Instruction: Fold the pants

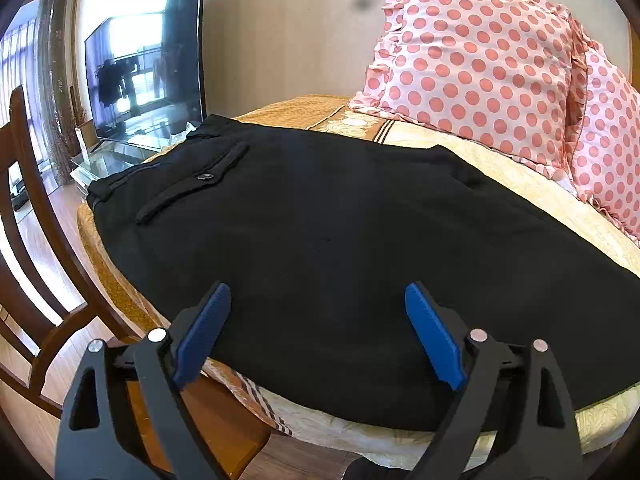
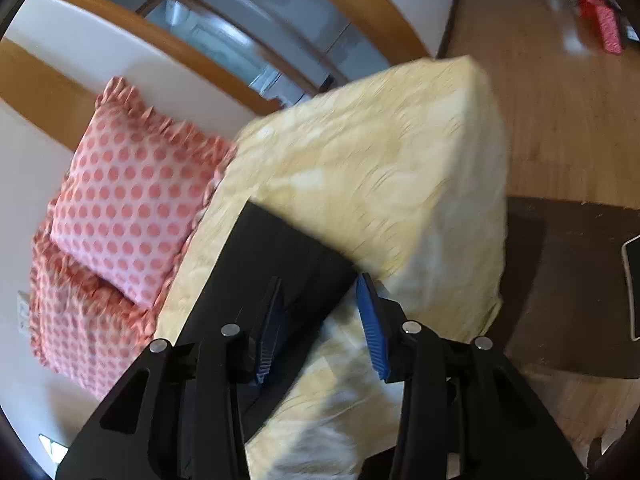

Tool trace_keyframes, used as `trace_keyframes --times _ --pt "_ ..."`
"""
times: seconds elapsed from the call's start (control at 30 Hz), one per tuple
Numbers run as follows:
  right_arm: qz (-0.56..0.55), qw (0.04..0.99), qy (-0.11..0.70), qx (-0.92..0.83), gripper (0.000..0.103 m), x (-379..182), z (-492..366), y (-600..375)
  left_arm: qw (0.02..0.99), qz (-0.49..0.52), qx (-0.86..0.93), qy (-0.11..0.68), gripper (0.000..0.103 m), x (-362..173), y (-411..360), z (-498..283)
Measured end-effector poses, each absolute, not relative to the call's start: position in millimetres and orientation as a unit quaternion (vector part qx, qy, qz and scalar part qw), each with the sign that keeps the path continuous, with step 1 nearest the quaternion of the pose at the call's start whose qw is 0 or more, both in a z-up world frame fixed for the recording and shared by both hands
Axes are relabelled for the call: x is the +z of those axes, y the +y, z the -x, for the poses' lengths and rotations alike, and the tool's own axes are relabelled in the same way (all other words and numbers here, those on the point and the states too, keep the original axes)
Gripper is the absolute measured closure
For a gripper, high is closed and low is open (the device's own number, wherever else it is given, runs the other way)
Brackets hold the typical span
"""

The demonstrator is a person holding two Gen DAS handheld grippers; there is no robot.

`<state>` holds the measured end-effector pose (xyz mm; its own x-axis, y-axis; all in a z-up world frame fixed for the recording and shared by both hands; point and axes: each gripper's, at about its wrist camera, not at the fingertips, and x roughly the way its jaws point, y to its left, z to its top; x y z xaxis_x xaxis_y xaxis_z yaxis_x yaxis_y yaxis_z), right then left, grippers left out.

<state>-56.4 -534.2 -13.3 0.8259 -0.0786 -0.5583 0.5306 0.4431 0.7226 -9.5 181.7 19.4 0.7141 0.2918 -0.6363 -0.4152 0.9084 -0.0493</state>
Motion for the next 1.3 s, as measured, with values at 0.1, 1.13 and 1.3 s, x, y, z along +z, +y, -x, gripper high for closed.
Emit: trace_keyframes --times 0.1,1.13,1.3 --pt "-0.489 0.822 0.228 -0.184 0.066 -12.8 45.2 -528.6 0.922 0.096 0.19 0.324 0.014 19.5 182.2 10.2" --pt "-0.098 0.837 0.344 0.414 0.093 29.5 -73.8 -63.9 0.909 0.243 0.193 0.276 0.015 41.8 244.2 78.2" --pt "-0.015 0.831 0.358 0.426 0.048 10.4 -53.6 -43.9 0.897 0.29 0.181 0.279 0.015 32.9 258.3 80.6"
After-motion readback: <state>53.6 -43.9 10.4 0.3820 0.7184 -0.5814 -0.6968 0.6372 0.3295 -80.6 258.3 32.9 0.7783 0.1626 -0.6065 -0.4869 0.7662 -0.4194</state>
